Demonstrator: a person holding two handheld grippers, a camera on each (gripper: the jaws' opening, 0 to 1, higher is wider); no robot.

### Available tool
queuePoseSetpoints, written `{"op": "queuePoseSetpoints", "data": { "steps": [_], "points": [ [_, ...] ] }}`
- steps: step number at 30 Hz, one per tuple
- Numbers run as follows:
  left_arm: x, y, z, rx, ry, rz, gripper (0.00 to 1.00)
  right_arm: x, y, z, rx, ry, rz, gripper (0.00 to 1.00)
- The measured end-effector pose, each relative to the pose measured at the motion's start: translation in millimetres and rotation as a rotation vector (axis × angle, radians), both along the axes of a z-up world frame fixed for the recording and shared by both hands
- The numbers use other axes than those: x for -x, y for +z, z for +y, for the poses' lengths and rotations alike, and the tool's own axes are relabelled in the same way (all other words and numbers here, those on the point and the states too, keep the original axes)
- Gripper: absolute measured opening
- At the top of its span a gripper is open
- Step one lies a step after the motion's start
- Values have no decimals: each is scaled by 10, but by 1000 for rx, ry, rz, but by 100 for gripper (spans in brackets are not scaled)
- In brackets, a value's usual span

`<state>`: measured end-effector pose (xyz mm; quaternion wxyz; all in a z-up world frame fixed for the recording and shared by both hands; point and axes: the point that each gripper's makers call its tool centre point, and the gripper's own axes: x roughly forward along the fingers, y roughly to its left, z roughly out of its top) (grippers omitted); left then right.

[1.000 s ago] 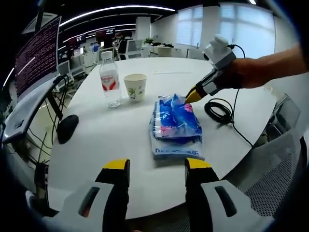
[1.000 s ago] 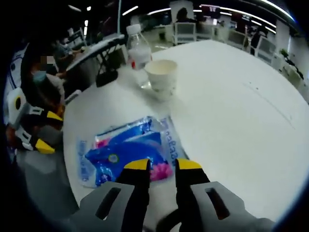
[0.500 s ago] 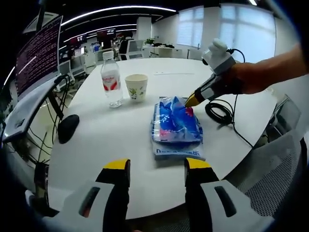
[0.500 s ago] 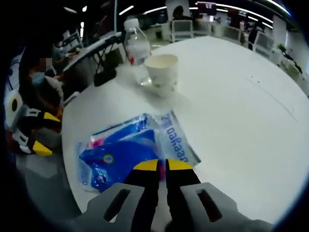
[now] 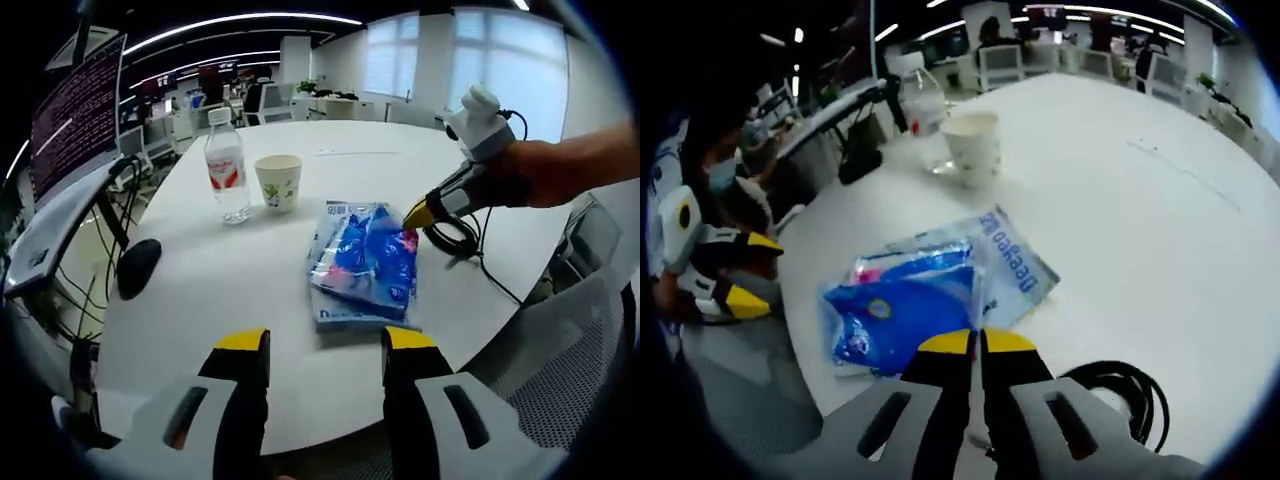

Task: Arrange the tabletop items into an orderly group along one side of the table until the central work area is clear of visible clutter.

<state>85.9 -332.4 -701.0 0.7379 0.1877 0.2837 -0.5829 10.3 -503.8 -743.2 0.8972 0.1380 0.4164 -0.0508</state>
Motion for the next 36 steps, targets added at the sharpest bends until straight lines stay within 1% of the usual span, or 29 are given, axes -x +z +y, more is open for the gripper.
{"op": "queuePoseSetpoints", "data": {
  "steps": [4,7,8,9,11,14,17,20,22,23,29,31,36],
  "points": [
    [-11,36,5,19,7,-2,44,93,5,126,-15,-26,-9,3],
    [-36,42,14,29,22,4,44,132,2,228,-22,-24,-1,3],
    [-44,46,17,32,27,8,44,142,-9,290,-41,-15,8,3],
    [-50,47,19,35,30,9,44,144,-8,328,-55,-13,12,4],
    [-52,61,15,45,30,10,44,128,20,379,-57,-8,7,5],
    [-38,71,3,59,28,25,44,104,89,496,-90,-19,-17,8],
    [-37,63,3,59,26,31,44,106,87,559,-74,-9,-9,9],
    [-33,47,0,58,25,44,43,96,103,538,-69,-23,-8,11],
    [-35,34,1,57,27,54,43,61,145,498,-87,-72,-31,13],
    [-34,34,-3,60,28,65,43,56,152,489,-89,-79,-34,13],
    [-54,40,-20,88,56,127,43,64,135,429,-78,-107,-23,15],
    [-60,35,-26,94,63,144,42,60,133,412,-80,-124,-26,15],
    [-87,25,-31,105,89,181,42,61,109,421,-75,-132,-17,16]
  ]
}}
